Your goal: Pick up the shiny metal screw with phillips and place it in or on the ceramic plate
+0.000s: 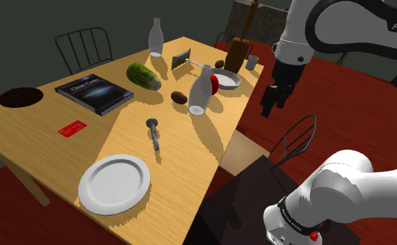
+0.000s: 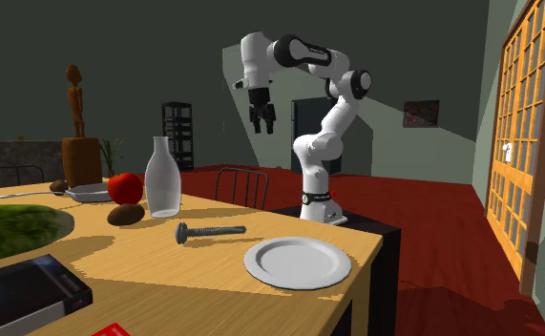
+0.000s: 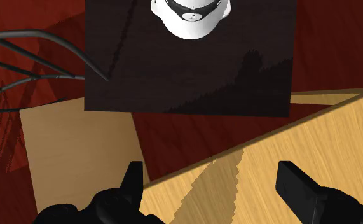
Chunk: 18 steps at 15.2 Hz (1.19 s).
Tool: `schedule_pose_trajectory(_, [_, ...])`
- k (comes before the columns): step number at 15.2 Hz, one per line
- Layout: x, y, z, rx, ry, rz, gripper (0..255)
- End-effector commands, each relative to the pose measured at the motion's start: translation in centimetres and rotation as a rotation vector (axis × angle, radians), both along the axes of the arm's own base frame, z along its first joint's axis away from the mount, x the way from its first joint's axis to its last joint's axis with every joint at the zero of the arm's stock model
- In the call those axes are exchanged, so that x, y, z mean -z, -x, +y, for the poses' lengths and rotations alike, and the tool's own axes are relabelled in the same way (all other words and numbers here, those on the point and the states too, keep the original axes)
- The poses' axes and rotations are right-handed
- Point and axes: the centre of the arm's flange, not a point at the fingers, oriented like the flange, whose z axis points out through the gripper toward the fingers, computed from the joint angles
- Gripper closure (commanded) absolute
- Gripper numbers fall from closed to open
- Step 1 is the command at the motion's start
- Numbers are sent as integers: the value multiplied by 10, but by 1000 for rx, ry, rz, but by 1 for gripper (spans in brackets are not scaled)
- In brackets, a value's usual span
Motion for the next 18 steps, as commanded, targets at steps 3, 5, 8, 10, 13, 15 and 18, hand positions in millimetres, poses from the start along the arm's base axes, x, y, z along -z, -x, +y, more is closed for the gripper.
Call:
schedule_pose_trajectory(3, [12, -12, 20, 22, 7, -9, 0])
schedule_pose_trajectory(5, [24, -24, 40, 44, 15, -18, 0])
schedule_pose_trajectory(8, [42, -44, 69, 77, 26, -31, 0])
schedule_pose_trajectory(10, [54, -58, 88, 99, 34, -40, 0])
schedule_pose_trajectory(13, [71, -80, 115, 132, 45, -54, 0])
schedule_pose_trajectory(15, [83, -95, 133, 154, 52, -63, 0])
schedule_pose_trajectory(18, [101, -118, 159, 187, 63, -76, 0])
